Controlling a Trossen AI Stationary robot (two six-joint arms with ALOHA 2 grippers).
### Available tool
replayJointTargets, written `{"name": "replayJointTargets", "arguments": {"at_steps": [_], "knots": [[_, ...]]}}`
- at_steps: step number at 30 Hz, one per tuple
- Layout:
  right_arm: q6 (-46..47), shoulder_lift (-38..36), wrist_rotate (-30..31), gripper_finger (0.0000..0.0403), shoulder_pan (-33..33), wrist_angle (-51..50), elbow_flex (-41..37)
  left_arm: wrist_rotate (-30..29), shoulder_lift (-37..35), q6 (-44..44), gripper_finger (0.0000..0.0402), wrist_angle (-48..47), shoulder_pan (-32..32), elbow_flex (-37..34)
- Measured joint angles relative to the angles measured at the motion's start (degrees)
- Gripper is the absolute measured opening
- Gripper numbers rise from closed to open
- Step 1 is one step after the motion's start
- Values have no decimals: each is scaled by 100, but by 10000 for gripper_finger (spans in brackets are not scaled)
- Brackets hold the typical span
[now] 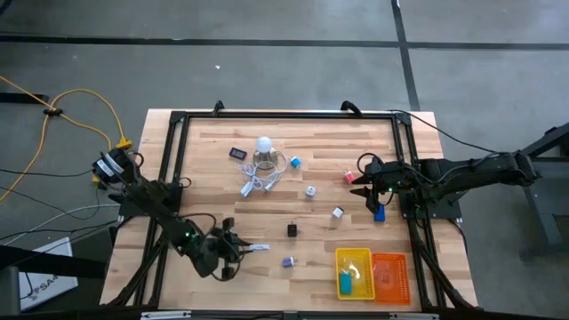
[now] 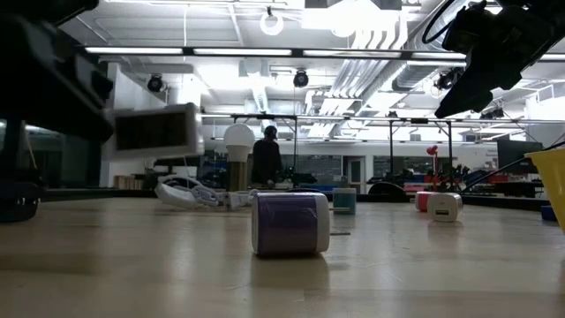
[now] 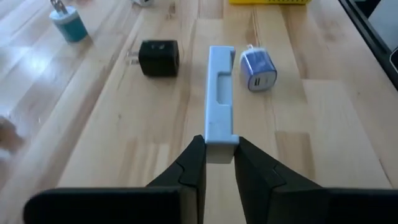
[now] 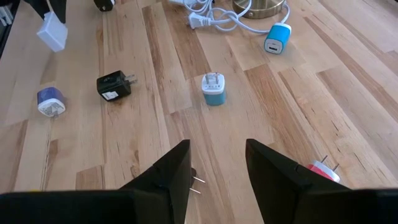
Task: Pick & Place Office items
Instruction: Put the white digital clock into the yellow basket
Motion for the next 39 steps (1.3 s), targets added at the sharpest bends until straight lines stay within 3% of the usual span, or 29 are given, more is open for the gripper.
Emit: {"name": "replayJointTargets", "arguments": {"at_steps": [11, 22, 39], "knots": [[0, 0, 0, 141, -1, 0, -1, 930, -335, 1150, 54, -14, 859, 247], [0, 2, 1, 141, -2, 0, 0, 1266, -335, 1558, 54, -1173, 1335, 1172], [-2, 1, 2, 141, -2, 116, 0, 1359, 89, 2021, 54, -1228, 1605, 1973]]}}
